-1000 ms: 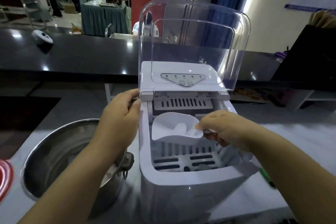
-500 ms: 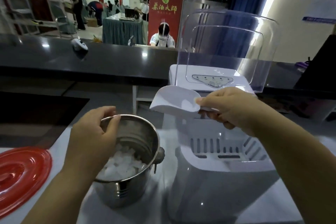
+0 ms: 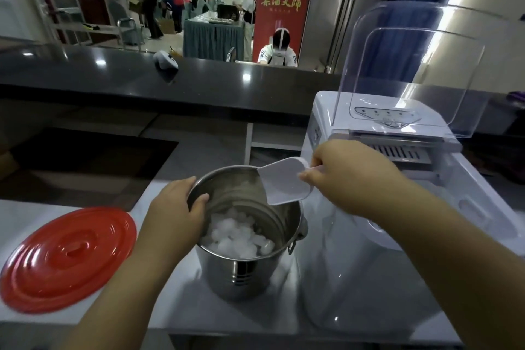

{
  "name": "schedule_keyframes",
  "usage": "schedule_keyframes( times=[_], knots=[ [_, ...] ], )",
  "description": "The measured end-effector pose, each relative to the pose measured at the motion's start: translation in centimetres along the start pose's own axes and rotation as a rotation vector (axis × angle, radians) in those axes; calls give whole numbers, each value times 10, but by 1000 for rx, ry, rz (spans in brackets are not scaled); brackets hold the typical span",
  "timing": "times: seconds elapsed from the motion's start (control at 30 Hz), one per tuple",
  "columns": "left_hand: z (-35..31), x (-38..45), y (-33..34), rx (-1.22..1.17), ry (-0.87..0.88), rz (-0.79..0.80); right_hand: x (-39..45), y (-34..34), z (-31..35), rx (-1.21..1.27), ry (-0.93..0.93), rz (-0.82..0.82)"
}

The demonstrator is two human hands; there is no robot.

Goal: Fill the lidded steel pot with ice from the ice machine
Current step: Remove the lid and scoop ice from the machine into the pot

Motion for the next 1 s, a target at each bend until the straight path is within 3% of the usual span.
schedule_keyframes(
  times=[0.13, 0.33, 0.53, 1.0],
  knots=[
    [4, 2, 2, -25, -53, 29, -6, 7, 8, -75, -48, -13],
    [8, 5, 6, -105, -229, 79, -7, 11, 10, -20, -114, -156],
    [12, 13, 8, -66, -246, 19, -3, 14, 11, 34, -155, -155],
    [35, 29, -13, -28, -191, 61, 1, 28, 58, 44, -90, 44]
  ],
)
Point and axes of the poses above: each hand's wrist, its own x-axis towards the middle knuckle, its own y-axis out of the palm, z = x × y, the point moved 1 cm from there along x, towards the middle knuckle, and after that the axes turned 11 degrees about -z, right-handed, at the moved point
